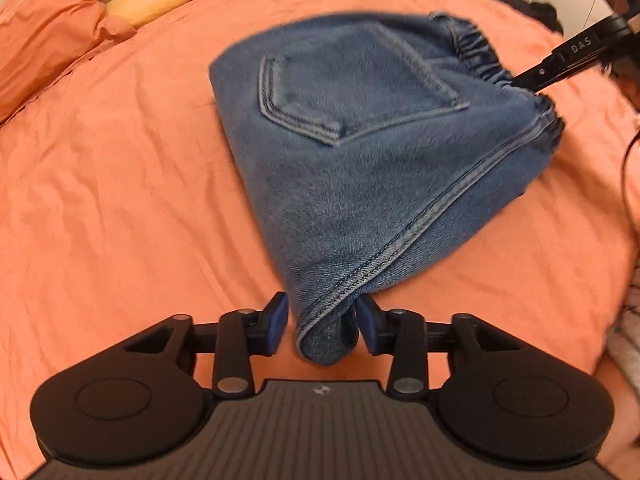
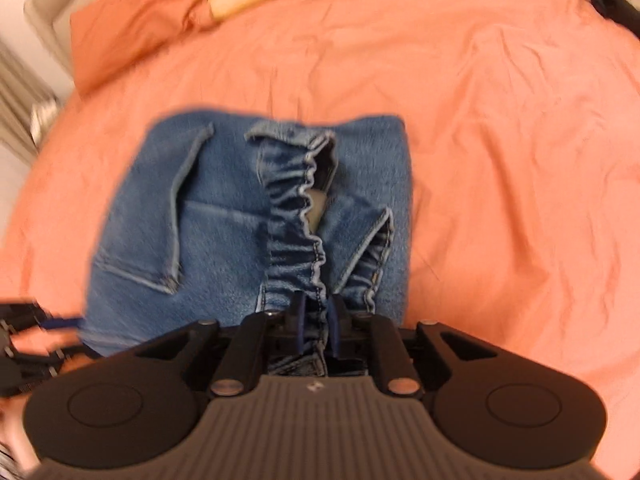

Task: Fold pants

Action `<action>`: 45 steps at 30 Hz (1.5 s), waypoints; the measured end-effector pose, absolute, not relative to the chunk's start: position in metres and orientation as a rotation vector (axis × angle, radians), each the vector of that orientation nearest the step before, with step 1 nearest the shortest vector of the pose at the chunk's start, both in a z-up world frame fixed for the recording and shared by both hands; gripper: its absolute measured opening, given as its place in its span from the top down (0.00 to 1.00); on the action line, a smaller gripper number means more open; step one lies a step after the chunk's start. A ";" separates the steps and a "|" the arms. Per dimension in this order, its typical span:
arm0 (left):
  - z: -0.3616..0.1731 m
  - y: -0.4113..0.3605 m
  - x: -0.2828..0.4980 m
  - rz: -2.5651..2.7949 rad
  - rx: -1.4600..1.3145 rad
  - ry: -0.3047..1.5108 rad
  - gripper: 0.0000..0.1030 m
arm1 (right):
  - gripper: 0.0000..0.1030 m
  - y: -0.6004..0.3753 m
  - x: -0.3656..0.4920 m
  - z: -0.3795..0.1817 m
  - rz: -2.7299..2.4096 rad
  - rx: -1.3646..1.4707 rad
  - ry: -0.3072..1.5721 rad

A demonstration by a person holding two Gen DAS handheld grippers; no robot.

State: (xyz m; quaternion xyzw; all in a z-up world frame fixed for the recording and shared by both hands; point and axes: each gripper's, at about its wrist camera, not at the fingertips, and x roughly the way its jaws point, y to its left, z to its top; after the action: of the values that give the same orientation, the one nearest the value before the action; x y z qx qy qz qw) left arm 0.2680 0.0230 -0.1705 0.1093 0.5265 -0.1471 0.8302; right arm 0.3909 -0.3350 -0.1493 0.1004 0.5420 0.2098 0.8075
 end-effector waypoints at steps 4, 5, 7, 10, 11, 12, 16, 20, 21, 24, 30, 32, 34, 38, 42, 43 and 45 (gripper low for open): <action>-0.151 0.033 0.280 -0.310 0.188 1.072 0.49 | 0.45 -0.338 0.404 -0.151 0.458 0.279 1.155; -0.148 0.035 0.287 -0.301 0.170 1.063 0.48 | 0.45 -0.339 0.408 -0.157 0.451 0.304 1.168; -0.144 0.038 0.302 -0.272 0.140 1.046 0.48 | 0.45 -0.340 0.413 -0.169 0.431 0.363 1.187; -0.145 0.040 0.320 -0.239 0.089 1.037 0.48 | 0.43 -0.341 0.421 -0.184 0.431 0.456 1.191; -0.146 0.040 0.326 -0.227 0.071 1.037 0.48 | 0.42 -0.341 0.423 -0.187 0.430 0.475 1.186; -0.147 0.042 0.331 -0.217 0.052 1.038 0.48 | 0.43 -0.341 0.425 -0.189 0.433 0.481 1.172; -0.152 0.044 0.343 -0.186 0.005 1.043 0.48 | 0.78 -0.334 0.424 -0.179 0.464 0.460 1.128; -0.150 0.042 0.343 -0.171 0.013 1.020 0.48 | 0.89 -0.308 0.415 -0.124 0.531 0.243 1.014; -0.150 0.041 0.345 -0.165 0.016 1.014 0.48 | 0.89 -0.305 0.415 -0.111 0.545 0.236 0.984; -0.147 0.039 0.351 -0.152 -0.001 1.000 0.48 | 0.91 -0.306 0.420 -0.077 0.559 0.215 0.899; -0.144 0.031 0.363 -0.146 -0.004 0.962 0.58 | 0.92 -0.317 0.443 -0.119 0.447 0.192 1.053; -0.145 0.029 0.368 -0.156 -0.005 0.959 0.62 | 0.93 -0.328 0.443 -0.142 0.380 0.210 1.067; -0.147 0.027 0.372 -0.165 0.009 0.955 0.62 | 0.93 -0.333 0.443 -0.162 0.352 0.211 1.082; -0.162 0.019 0.379 -0.179 0.031 0.983 0.65 | 0.88 -0.309 0.448 -0.176 0.322 0.073 1.089; -0.176 0.010 0.385 -0.163 0.089 1.022 0.67 | 0.79 -0.306 0.452 -0.163 0.331 0.035 1.103; -0.175 0.010 0.386 -0.164 0.094 1.024 0.68 | 0.74 -0.307 0.451 -0.158 0.334 0.016 1.101; -0.168 0.011 0.385 -0.179 0.098 1.019 0.69 | 0.64 -0.307 0.445 -0.139 0.321 -0.021 1.076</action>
State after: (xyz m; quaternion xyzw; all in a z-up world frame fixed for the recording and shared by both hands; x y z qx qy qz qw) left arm 0.3846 0.0106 -0.1677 0.0469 0.4870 -0.0853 0.8680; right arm 0.4453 -0.3070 -0.1392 -0.0098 0.5103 0.1522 0.8464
